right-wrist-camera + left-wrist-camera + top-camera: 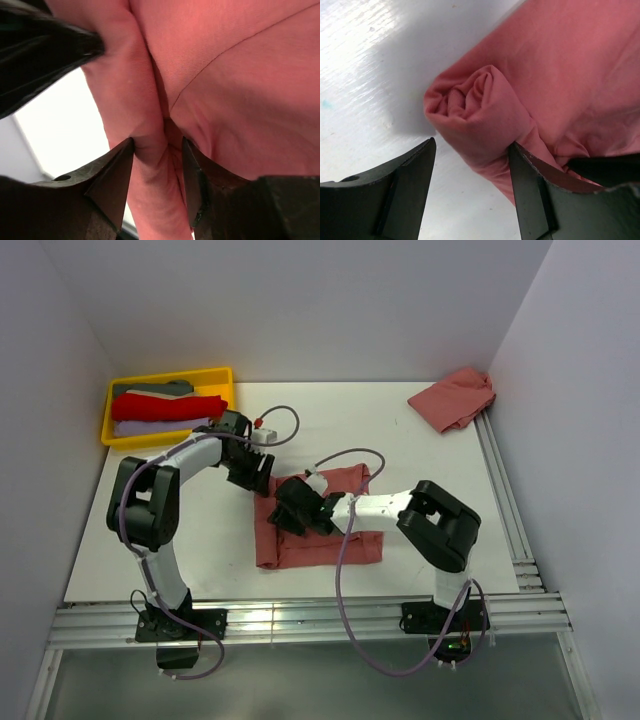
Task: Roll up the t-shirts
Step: Roll the tshirt
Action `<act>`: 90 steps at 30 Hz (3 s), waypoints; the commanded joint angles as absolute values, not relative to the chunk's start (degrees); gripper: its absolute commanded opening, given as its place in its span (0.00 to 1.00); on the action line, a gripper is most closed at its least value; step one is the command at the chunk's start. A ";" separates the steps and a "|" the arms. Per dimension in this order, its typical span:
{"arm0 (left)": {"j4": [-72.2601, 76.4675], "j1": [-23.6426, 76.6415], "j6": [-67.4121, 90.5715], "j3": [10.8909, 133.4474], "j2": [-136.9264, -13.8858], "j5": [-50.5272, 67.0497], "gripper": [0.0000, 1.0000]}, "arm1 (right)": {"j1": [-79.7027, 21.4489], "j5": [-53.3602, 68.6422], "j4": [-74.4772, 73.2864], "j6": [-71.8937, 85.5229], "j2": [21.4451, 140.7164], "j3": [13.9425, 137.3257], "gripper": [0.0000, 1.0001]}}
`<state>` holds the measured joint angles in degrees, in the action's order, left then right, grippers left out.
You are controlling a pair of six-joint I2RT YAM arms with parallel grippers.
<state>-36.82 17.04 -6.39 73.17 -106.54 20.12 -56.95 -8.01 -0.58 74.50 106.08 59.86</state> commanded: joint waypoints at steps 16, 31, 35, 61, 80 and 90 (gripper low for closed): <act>-37.44 19.78 -5.80 77.43 -110.83 13.97 0.65 | -65.83 -28.65 -35.41 64.60 114.33 92.97 0.54; -40.51 19.86 -6.94 81.73 -111.71 14.33 0.70 | -67.94 -27.34 -43.16 64.34 122.25 98.35 0.58; -41.57 19.86 -6.86 84.02 -112.15 15.20 0.70 | -68.20 -25.93 -43.77 63.98 123.83 98.96 0.59; -47.55 16.97 -7.38 90.19 -108.20 26.27 0.72 | -61.09 -6.25 4.67 67.58 105.49 60.61 0.35; -40.70 16.61 -7.47 76.20 -105.99 28.74 0.69 | -53.26 11.69 69.15 90.26 116.89 38.41 0.36; -36.12 18.72 -5.45 72.51 -107.67 20.31 0.66 | -55.37 0.28 30.64 78.67 105.04 43.84 0.51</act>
